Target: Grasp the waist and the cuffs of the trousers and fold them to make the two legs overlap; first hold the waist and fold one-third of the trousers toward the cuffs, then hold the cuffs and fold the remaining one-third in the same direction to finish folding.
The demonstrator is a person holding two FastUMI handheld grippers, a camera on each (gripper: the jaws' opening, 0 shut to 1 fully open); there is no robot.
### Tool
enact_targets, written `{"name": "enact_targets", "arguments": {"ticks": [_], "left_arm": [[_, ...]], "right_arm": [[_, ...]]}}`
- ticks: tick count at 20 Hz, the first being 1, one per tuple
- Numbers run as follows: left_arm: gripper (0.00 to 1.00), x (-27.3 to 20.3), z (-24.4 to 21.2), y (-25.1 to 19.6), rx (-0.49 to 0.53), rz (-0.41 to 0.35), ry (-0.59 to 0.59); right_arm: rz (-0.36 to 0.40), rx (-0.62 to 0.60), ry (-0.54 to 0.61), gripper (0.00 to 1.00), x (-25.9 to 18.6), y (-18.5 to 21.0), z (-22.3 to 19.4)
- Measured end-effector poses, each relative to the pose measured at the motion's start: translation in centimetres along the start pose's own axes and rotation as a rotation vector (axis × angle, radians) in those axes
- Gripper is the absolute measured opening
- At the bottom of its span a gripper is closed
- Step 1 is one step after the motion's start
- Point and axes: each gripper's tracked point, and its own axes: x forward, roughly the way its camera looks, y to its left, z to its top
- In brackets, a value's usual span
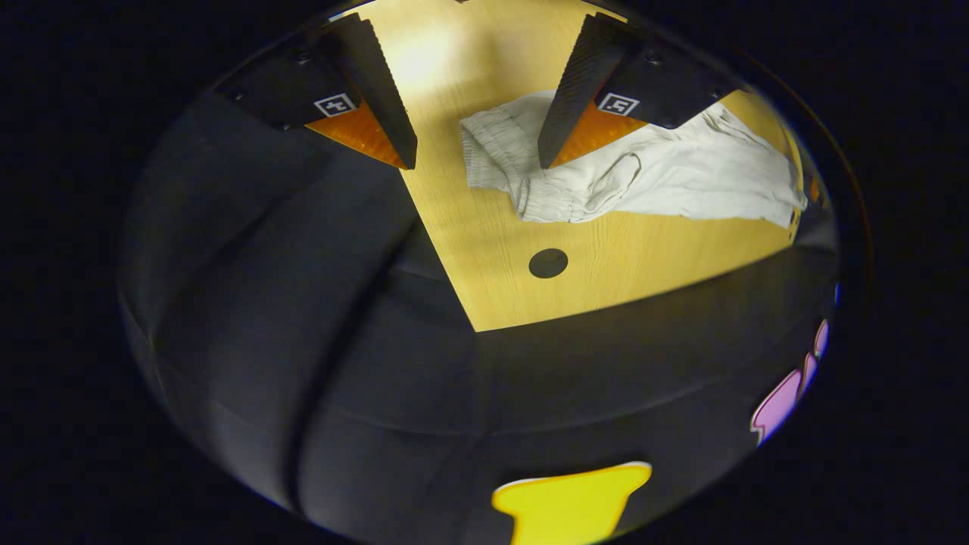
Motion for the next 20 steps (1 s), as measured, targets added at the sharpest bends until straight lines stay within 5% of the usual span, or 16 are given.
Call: {"name": "enact_targets", "arguments": {"ticks": [7,17,19,20], "left_arm": [[0.98,-9.5,0.1,-0.2,-0.304,0.01,0.008],[0.99,-13.8,0.3,-5.2,-0.382,-0.032,0.016],[0.98,-13.3,-0.1,-7.3,-0.414,-0.046,0.032],[0.98,-12.9,-0.3,-8.6,-0.433,-0.054,0.043]], "right_arm": [[-0.025,0.306,-0.067,0.99,2.4,0.6,-3.7],[-0.126,0.065,-0.078,0.96,4.2,2.6,-6.5],[-0.112,0.088,-0.04,0.88,4.5,4.0,-7.0],[-0.113,0.086,-0.023,0.53,4.8,4.3,-7.2]]}}
